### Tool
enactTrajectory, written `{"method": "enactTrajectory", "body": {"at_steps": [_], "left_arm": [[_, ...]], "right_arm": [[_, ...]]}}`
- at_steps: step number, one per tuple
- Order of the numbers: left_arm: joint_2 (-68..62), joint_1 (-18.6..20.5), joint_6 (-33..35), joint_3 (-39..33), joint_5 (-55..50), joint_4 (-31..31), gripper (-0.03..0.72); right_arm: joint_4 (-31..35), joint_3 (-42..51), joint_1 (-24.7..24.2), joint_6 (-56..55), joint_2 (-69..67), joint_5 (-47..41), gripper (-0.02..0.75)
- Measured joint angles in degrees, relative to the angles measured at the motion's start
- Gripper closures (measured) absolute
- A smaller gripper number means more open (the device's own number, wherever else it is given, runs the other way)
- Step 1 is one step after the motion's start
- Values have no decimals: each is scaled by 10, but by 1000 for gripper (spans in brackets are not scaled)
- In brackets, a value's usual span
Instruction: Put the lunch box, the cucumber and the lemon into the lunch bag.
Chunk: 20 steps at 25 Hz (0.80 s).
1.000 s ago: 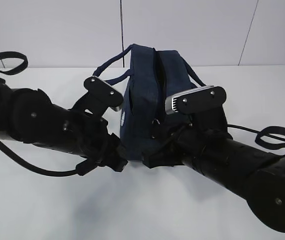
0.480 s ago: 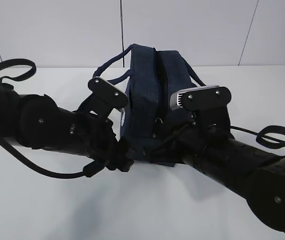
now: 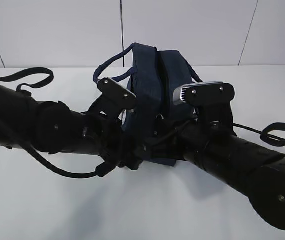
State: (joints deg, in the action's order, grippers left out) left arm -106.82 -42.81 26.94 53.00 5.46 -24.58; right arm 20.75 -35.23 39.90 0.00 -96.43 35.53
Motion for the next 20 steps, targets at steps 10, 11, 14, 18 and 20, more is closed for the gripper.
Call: {"method": "enactTrajectory", "body": {"at_steps": [10, 11, 14, 18, 20], "left_arm": [[-9, 0, 0, 8, 9, -10, 573], [-9, 0, 0, 8, 9, -12, 612], [-9, -1, 0, 8, 9, -16, 683], [-9, -1, 0, 8, 9, -18, 694], [-9, -1, 0, 8, 9, -19, 694]], "right_arm": [[2, 0, 0, -3, 0, 0, 738], [2, 0, 0, -3, 0, 0, 738], [3, 0, 0, -3, 0, 5, 738], [4, 0, 0, -11, 0, 16, 738], [4, 0, 0, -14, 0, 29, 738]]}}
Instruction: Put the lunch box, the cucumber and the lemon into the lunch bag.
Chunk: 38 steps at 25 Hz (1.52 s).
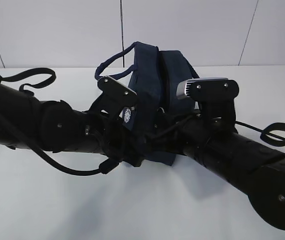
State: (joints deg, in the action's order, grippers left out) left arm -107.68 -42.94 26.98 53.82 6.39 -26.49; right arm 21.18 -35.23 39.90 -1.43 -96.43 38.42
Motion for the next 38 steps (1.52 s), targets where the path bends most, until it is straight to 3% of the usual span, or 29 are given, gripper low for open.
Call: {"method": "enactTrajectory", "body": {"at_steps": [21, 38], "left_arm": [[0, 0, 0, -15, 9, -4, 695], [0, -21, 0, -23, 23, -19, 696]], "right_arm": [[31, 0, 0, -4, 28, 49, 738], [51, -65, -20, 54, 24, 17, 738]]}}
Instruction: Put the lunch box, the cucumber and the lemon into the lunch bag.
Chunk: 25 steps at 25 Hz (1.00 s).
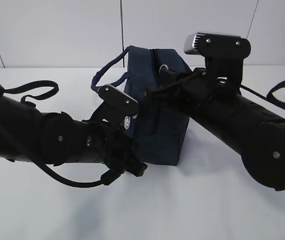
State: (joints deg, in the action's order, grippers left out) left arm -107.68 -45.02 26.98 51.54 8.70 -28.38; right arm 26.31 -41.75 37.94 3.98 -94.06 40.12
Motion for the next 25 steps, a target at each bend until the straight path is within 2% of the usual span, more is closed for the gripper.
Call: {"method": "enactTrajectory", "body": {"at_steps": [3, 25], "left_arm": [[0, 0, 0, 0, 2, -5, 696], [4, 0, 0, 0, 0, -8, 696]], "right_arm": [[0, -9, -13, 4, 0, -15, 738], [14, -16, -24, 7, -11, -23, 738]]}}
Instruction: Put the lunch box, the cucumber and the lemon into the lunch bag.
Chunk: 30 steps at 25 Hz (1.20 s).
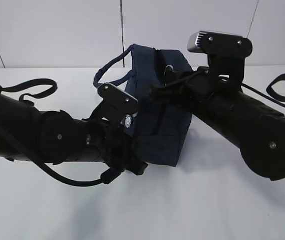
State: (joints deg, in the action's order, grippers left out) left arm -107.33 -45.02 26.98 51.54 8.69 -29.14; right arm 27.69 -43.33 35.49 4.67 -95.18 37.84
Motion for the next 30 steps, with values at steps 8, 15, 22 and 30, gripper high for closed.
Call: {"method": "enactTrajectory", "body": {"at_steps": [8, 15, 22, 30], "left_arm": [[0, -15, 0, 0, 1, -1, 696], [1, -19, 0, 0, 3, -2, 697], [1, -19, 0, -2, 7, -2, 697], [2, -19, 0, -13, 16, -7, 697]], "right_arm": [[5, -15, -3, 1, -1, -1, 738], [8, -45, -25, 1, -20, -9, 738], [10, -98, -26, 1, -56, -34, 738], [10, -145, -26, 4, -79, -72, 738]]}}
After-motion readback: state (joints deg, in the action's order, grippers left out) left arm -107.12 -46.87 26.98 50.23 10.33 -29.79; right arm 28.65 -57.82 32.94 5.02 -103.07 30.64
